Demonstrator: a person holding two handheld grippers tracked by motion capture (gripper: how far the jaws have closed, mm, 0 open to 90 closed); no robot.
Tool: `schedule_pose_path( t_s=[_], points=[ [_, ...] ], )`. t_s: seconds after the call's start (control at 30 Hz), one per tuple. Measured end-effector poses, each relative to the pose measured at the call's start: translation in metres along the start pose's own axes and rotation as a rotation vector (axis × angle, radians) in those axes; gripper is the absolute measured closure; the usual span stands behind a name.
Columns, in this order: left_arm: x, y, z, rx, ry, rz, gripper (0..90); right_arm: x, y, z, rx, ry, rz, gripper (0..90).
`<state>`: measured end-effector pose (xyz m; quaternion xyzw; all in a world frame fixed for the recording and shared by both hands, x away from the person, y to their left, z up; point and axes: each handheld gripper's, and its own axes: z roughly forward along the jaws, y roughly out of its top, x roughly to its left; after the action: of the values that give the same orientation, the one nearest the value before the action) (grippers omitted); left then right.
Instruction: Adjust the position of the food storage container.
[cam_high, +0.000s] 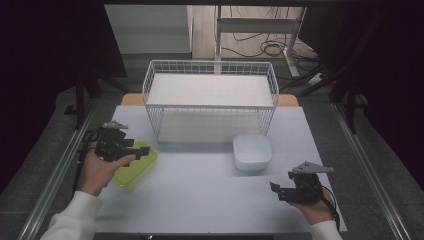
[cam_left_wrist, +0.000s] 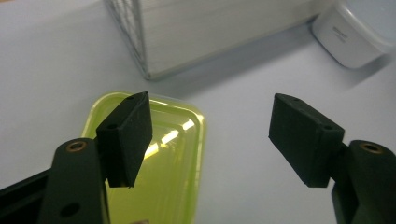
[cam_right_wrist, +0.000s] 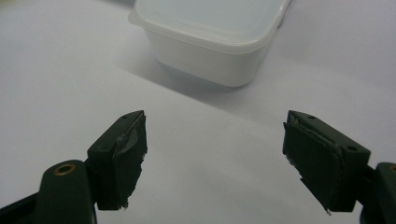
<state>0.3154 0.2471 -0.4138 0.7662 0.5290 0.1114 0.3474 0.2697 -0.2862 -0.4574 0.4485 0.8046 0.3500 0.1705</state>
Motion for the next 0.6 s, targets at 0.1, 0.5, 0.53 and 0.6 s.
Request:
schedule_pose_path(
  t_s=[0.1,0.5,0.53,0.6],
  points=[
    [0.012,0.006,0.006,0.028,0.014,-0.01,32.8,-0.003,-0.002,-0.003,-0.004,-0.014,0.016,21.6],
    [0.054,0.02,0.028,0.124,0.049,-0.064,41.3,-0.003,0.0,0.002,0.008,-0.016,0.017,21.3],
    [0.056,0.02,0.03,0.131,0.059,-0.065,42.0,-0.004,0.0,0.003,0.009,-0.017,0.018,21.3],
    [0.061,0.02,0.034,0.143,0.072,-0.069,44.6,-0.005,0.0,0.003,0.011,-0.019,0.016,21.3]
  ],
)
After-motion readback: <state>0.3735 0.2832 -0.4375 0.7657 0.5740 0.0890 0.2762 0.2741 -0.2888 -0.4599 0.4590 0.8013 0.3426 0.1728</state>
